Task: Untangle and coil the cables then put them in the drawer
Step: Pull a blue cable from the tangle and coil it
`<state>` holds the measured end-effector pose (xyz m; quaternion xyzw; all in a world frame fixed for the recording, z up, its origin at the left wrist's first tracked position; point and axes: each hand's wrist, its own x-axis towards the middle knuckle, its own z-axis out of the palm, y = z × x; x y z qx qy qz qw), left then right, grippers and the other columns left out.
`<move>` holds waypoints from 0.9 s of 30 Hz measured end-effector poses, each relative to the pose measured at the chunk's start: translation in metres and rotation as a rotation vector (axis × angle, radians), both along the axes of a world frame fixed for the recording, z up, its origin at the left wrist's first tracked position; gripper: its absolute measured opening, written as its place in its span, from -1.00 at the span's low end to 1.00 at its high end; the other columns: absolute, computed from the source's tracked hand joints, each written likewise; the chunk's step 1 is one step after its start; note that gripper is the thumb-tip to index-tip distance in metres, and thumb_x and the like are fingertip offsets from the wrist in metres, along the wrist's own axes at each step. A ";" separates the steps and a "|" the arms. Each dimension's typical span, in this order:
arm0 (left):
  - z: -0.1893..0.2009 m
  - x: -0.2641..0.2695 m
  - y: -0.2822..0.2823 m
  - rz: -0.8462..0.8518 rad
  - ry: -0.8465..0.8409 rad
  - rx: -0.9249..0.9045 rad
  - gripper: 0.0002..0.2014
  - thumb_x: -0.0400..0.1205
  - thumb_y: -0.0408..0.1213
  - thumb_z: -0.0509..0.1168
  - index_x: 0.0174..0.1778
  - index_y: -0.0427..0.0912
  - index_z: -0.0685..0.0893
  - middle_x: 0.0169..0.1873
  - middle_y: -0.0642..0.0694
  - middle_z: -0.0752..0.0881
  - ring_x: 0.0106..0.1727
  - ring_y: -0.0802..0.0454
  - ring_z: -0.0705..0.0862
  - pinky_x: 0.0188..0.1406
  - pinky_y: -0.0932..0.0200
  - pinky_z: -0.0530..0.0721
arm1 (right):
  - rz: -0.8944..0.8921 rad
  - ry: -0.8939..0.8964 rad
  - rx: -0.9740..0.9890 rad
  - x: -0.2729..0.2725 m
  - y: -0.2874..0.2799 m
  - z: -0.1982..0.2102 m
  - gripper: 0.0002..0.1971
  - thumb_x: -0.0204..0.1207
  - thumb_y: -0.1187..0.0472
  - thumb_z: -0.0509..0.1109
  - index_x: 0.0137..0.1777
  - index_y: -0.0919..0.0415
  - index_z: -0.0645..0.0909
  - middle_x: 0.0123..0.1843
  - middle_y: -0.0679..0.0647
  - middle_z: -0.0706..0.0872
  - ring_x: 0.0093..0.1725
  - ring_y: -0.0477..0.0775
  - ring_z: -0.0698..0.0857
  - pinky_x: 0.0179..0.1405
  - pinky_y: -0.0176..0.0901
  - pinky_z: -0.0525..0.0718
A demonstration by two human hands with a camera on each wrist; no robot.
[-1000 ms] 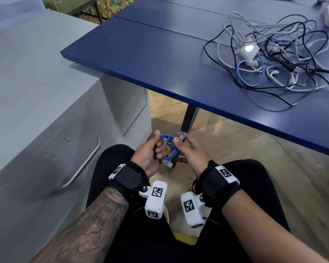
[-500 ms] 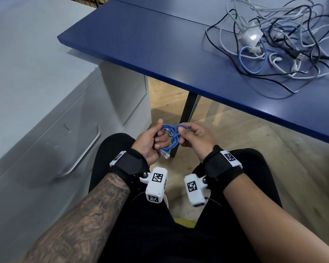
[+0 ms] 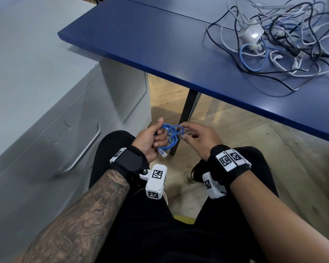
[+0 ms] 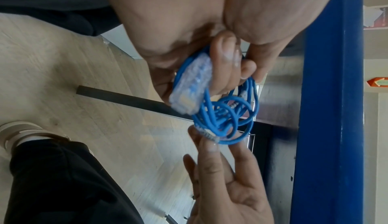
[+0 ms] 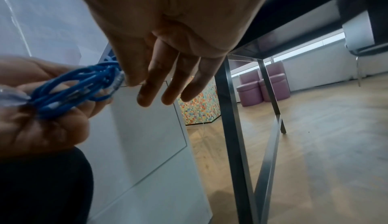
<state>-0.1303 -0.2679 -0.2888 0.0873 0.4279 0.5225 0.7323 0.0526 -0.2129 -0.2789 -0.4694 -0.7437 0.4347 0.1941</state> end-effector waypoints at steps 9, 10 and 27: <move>0.001 -0.003 0.001 0.056 0.097 0.001 -0.57 0.70 0.02 0.23 -0.44 -0.10 0.38 -0.58 0.05 0.23 -0.60 0.16 0.19 -0.58 0.33 0.23 | -0.089 -0.394 0.406 0.023 0.008 0.005 -0.76 0.70 -0.16 0.19 0.16 -0.15 0.63 -0.25 -0.13 0.76 -0.22 -0.02 0.70 -0.21 -0.11 0.70; 0.002 -0.003 0.001 0.060 0.112 0.000 -0.57 0.70 0.01 0.24 -0.43 -0.10 0.38 -0.57 0.04 0.22 -0.58 0.15 0.18 -0.56 0.33 0.23 | -0.101 -0.447 0.453 0.024 0.010 0.007 -0.74 0.70 -0.17 0.17 0.16 -0.15 0.63 -0.26 -0.12 0.74 -0.25 0.01 0.67 -0.25 -0.13 0.66; 0.002 0.010 -0.001 0.040 0.310 0.016 -0.55 0.72 0.10 0.15 -0.43 -0.06 0.37 -0.46 -0.01 0.47 -0.41 0.11 0.50 -0.30 0.23 0.57 | -0.339 0.358 -0.448 -0.013 -0.014 -0.019 -0.89 0.60 0.28 0.44 -0.04 0.03 0.68 -0.31 -0.08 0.79 -0.37 -0.16 0.69 -0.34 -0.27 0.61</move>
